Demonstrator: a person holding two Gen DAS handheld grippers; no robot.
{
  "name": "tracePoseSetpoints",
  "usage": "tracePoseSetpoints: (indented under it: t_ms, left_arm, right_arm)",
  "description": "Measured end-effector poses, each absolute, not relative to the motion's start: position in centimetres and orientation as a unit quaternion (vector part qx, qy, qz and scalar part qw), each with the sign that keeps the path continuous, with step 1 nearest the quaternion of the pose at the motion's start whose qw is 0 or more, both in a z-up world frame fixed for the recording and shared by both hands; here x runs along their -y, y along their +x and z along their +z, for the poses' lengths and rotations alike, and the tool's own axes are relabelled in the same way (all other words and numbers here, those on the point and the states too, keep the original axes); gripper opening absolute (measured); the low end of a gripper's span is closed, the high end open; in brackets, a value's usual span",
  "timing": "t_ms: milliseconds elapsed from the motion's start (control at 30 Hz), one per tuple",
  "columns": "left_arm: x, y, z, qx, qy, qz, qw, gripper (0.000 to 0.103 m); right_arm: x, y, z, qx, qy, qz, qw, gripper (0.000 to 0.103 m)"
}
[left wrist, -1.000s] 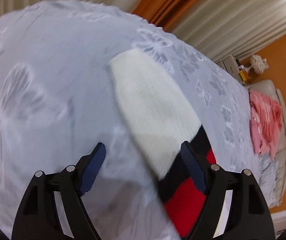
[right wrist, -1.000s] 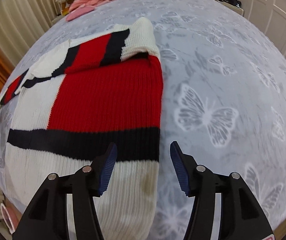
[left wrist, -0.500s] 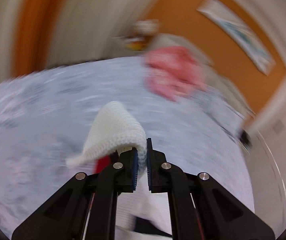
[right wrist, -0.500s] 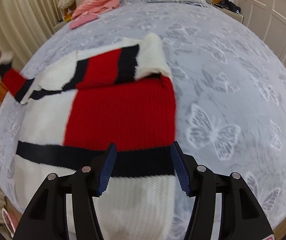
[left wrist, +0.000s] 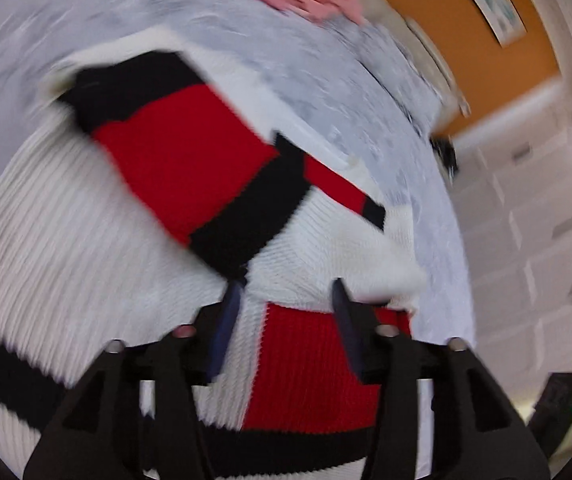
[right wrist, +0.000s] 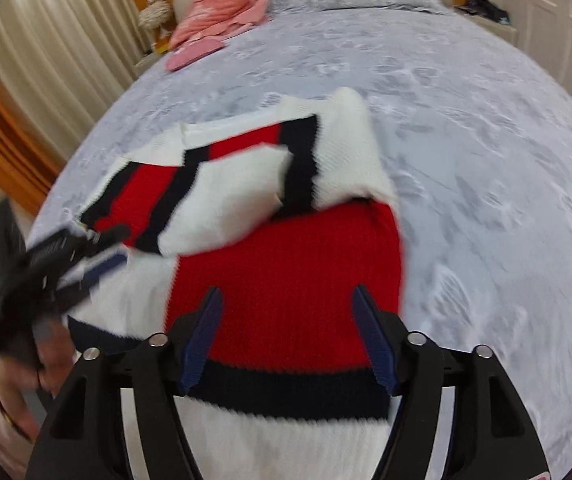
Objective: Fold small clothes
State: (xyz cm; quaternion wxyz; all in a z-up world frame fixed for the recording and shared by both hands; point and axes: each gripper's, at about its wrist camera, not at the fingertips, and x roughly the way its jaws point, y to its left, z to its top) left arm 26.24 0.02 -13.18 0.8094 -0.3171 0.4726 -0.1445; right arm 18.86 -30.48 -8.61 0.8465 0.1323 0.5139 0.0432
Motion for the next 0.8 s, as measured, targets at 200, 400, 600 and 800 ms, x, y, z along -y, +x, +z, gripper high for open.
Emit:
tracePoseSetpoints:
  t_ms: [200, 400, 600, 800]
  left_arm:
    - [-5.2, 27.9, -12.1, -0.452, -0.327, -0.088, 0.825, 0.054]
    - [-11.3, 30.4, -13.0, -0.439, -0.393, -0.037, 0.807, 0.062]
    - [-12.9, 31.4, -12.6, -0.429, -0.371, -0.018, 0.823, 0.062]
    - [-12.0, 32.7, -14.4, -0.446, -0.402, -0.025, 0.8, 0.062]
  right_arm:
    - [29.3, 25.1, -11.6, -0.529, 0.202, 0.064, 0.822, 0.069]
    - [29.0, 29.2, -15.2, -0.545, 0.228, 0.047, 0.806, 0.011]
    - [26.7, 32.1, -4.5, -0.468, 0.059, 0.067, 0.879, 0.011]
    - [31.6, 37.3, -10.2, -0.542, 0.04, -0.005, 0.839, 0.012]
